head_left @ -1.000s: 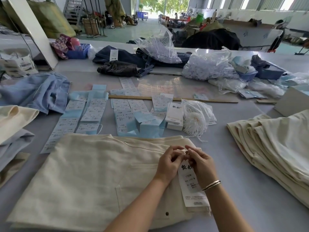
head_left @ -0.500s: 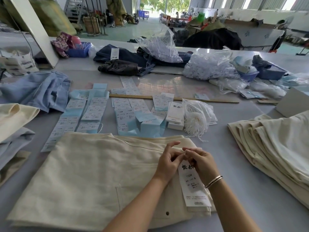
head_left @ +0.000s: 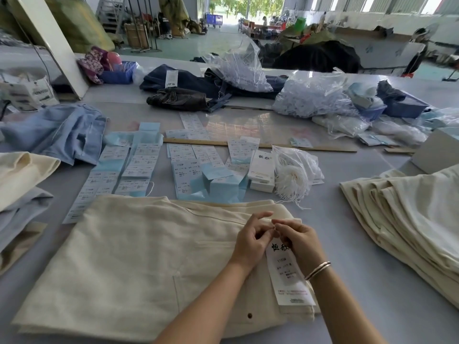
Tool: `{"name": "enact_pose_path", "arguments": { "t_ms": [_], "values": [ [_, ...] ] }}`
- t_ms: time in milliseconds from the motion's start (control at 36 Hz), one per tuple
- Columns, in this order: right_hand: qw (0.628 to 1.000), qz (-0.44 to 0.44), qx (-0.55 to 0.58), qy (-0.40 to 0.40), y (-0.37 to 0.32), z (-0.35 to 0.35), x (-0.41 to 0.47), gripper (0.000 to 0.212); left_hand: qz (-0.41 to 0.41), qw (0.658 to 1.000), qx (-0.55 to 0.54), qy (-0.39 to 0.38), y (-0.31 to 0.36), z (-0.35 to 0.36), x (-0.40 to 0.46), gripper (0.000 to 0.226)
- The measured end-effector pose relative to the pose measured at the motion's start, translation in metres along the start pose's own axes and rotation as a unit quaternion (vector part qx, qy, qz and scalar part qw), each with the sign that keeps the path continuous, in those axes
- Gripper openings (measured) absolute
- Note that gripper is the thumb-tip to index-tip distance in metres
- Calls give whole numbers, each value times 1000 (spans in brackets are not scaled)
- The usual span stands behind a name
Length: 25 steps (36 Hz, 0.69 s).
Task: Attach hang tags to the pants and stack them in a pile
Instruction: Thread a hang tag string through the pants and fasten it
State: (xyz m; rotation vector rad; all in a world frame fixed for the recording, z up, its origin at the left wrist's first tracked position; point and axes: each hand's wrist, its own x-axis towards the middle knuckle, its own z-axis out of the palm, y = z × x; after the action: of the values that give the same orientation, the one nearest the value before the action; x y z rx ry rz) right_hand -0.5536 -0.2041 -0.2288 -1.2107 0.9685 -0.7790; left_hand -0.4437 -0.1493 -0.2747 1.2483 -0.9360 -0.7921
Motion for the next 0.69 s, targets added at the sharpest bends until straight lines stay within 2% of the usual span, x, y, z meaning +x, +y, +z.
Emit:
{"name": "enact_pose_path", "arguments": {
  "t_ms": [139, 417, 611, 694],
  "values": [
    [1000, 6, 16, 3, 1, -1, 0, 11, -1, 1000, 9, 5, 1, 0, 0, 38],
    [1000, -10, -22, 5, 1, -1, 0, 11, -2, 999, 39, 14, 0, 0, 0, 42],
    [997, -9, -71, 6, 7, -3, 1, 10, -6, 999, 50, 10, -1, 0, 0, 38],
    [991, -41, -123, 14, 9, -1, 3, 19, -26, 998, 58, 11, 1, -1, 1, 28]
  ]
}}
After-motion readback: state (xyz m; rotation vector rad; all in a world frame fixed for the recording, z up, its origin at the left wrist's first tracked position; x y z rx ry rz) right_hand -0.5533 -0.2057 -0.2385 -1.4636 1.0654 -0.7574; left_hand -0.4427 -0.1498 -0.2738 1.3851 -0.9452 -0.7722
